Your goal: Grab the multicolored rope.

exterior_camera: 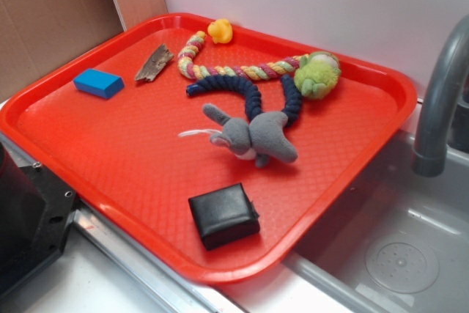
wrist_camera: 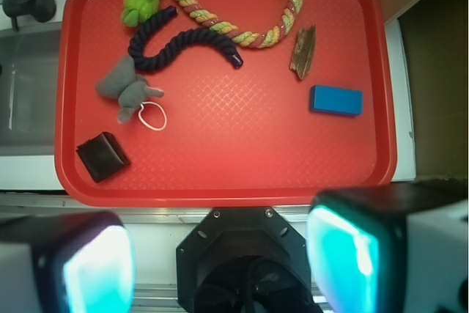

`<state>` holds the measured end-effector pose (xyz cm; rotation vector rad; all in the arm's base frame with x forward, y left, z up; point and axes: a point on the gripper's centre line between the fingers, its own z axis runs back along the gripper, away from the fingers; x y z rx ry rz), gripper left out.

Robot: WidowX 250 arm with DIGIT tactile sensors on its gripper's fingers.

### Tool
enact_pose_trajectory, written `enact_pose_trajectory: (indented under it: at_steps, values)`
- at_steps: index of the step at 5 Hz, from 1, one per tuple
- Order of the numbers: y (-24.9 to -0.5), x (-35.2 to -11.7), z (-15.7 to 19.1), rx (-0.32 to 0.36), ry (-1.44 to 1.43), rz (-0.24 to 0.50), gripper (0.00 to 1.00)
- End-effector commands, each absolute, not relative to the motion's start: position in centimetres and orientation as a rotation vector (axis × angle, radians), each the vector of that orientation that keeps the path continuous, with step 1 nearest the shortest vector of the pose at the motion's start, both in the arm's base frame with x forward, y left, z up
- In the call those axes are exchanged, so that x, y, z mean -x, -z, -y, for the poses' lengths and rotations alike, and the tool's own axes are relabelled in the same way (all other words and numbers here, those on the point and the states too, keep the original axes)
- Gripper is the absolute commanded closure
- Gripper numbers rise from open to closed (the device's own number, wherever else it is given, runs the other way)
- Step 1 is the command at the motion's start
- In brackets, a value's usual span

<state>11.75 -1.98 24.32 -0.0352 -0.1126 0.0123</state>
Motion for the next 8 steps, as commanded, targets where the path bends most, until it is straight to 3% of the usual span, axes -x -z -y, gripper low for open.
enact_pose_trajectory:
  at_steps: [1, 2, 3, 6, 8]
  values:
    - [-24.3, -11.7, 2.0, 0.035, -0.012, 0.113, 0.00]
    - [-21.9, -16.8, 0.1, 0.013, 0.229, 0.175, 0.00]
    - [-21.2, -18.7, -0.9, 0.035, 0.266, 0.094, 0.00]
    - [-21.2, -18.7, -0.9, 0.035, 0.266, 0.094, 0.00]
    - [-15.0, -24.1, -4.3, 0.102, 0.643, 0.177, 0.00]
